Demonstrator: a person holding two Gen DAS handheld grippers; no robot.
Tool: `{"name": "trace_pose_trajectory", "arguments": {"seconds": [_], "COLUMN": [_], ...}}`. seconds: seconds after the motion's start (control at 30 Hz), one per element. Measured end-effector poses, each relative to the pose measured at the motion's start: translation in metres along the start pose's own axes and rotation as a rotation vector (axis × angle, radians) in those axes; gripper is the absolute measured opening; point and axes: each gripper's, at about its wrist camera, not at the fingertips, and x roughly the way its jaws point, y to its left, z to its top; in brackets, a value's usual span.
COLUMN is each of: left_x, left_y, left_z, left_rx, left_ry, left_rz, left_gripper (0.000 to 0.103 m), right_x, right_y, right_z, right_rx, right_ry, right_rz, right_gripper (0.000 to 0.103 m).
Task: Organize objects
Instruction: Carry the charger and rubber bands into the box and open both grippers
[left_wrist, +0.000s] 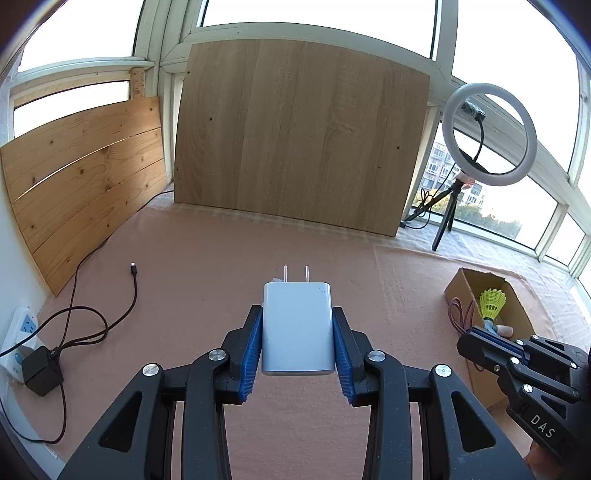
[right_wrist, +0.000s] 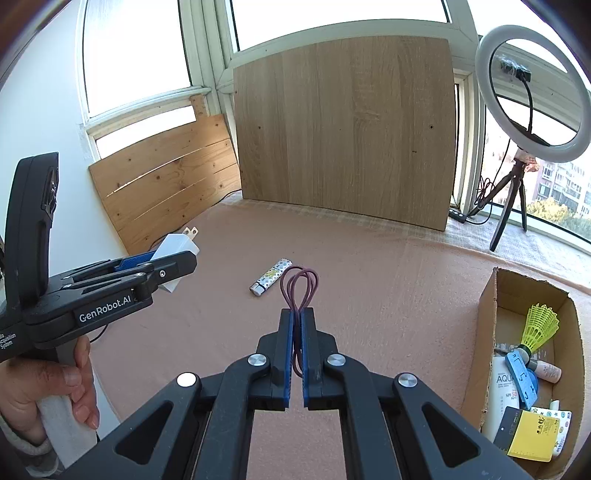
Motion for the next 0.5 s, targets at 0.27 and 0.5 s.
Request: {"name": "trace_pose_trajectory", "arguments": {"seconds": [0.27,0.5], "left_x": [-0.007,-0.002], "left_y": [-0.018,-0.044], "left_z": [0.007,0.015], "left_rx": [0.023,0.06], "left_ry": [-0.015,-0.014], "left_rz": [-0.009,-0.032], "left_gripper": [0.038,0.038], "right_x": [-0.014,-0.024], "right_y": [-0.006,-0.021], "right_z": [0.003,0.004], "right_rx": [0.004,0.028], "right_ry": [-0.03,-0.054], "right_rz": [-0.001,-0.013], "right_gripper": [0.003,0.003]}}
